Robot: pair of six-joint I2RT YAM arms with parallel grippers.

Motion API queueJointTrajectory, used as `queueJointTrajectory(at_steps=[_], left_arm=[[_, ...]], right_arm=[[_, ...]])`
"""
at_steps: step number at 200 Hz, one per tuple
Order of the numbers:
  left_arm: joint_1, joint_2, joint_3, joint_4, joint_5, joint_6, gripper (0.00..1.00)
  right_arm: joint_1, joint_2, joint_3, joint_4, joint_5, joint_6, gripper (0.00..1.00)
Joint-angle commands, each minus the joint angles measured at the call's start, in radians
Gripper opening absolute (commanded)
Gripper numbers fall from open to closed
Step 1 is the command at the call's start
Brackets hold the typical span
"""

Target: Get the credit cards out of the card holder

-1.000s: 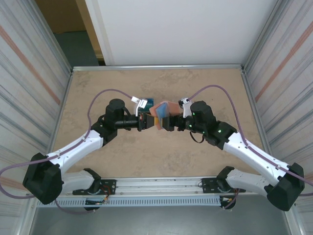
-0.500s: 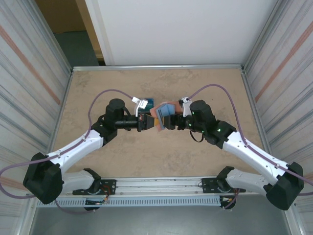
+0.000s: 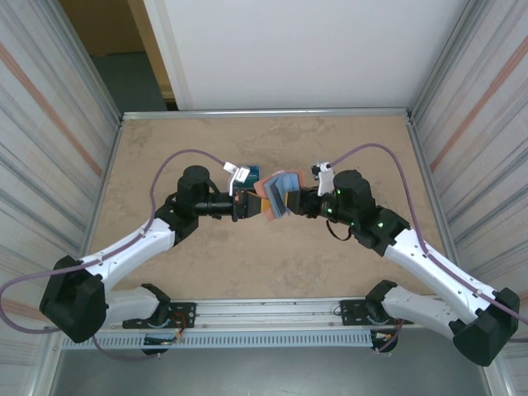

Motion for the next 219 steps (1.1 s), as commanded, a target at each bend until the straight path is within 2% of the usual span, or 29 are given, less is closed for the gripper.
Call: queueJointTrajectory(at_steps=[1,21,45,90,125,167,219], left_arm=[[0.01,-0.001,0.009,0.063,0.039,-0.008,0.0],[0.01,-0.001,0.008,0.071,0.039,-0.014,0.0],[0.012,0.001,0.006,0.075,0.039,-0.018,0.0],[0.011,-0.003,0.006,0.085,0.047,-0.025,0.0],[0.012,-0.006,0.005,0.092,0.053,-0.029,0.0],[0.013,-0.008,-0.004,0.089,0.049,-0.027,0.0],[0.025,-0.021,-0.021,0.085,0.028,-0.025,0.0]], right_arm=[[-0.011,-0.032,-0.022,0.025,-0.023,0.004,0.54],[-0.013,-0.044,-0.036,0.052,-0.063,0.002,0.67],[-0.013,-0.058,-0.047,0.078,-0.101,-0.007,0.77],[-0.013,-0.054,-0.046,0.073,-0.09,-0.014,0.79],[-0.013,-0.032,-0.03,0.048,-0.064,-0.016,0.71],[-0.013,-0.036,-0.029,0.04,-0.026,-0.011,0.46],[-0.014,-0.074,-0.035,0.019,0.012,-0.001,0.27]])
